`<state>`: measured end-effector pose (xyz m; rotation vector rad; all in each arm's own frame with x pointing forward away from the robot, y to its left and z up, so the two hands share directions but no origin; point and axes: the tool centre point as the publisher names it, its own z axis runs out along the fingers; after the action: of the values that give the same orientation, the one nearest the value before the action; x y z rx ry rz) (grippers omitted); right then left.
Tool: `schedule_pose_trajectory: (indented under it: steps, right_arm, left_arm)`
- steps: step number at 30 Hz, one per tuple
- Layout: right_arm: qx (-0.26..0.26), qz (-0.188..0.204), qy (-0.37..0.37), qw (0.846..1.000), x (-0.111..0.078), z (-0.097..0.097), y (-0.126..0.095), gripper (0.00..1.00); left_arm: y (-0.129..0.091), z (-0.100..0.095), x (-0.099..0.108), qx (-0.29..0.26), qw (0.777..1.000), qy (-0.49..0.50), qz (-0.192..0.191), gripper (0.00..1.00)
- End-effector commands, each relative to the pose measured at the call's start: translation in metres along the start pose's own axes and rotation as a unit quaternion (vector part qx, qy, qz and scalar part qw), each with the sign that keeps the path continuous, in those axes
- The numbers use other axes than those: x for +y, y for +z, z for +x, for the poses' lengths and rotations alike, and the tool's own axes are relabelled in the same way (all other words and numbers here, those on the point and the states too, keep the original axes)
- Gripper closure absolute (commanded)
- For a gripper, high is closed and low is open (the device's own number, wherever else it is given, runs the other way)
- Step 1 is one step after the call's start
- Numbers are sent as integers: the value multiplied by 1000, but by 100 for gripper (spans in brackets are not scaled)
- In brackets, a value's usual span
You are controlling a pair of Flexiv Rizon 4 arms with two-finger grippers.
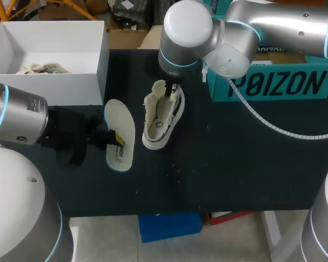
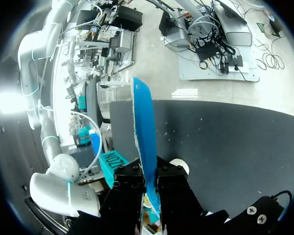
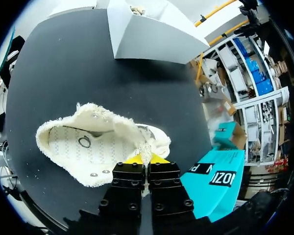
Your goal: Take the shoe out of the shoebox, open the shoe tongue, remove and reinsert the insole, then place the shoe into the shoebox
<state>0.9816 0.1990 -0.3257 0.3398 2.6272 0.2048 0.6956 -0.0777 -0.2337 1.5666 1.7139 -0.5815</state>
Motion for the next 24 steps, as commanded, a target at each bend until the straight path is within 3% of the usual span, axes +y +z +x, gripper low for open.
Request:
schedule_pose_trajectory:
  steps: [1, 17, 24]
  right_arm:
    - [6, -5, -23, 1000, 2, -3, 9, 100]
    - [31, -16, -92, 995, 36, -8, 45, 100]
    - [36, -15, -100, 994, 41, -12, 61, 100]
  left_arm:
    - [-1, 1, -1, 0, 1000, 1, -1, 100]
    - [-1, 1, -1, 0, 1000, 1, -1, 100]
    - [-1, 1, -1, 0, 1000, 1, -1, 100]
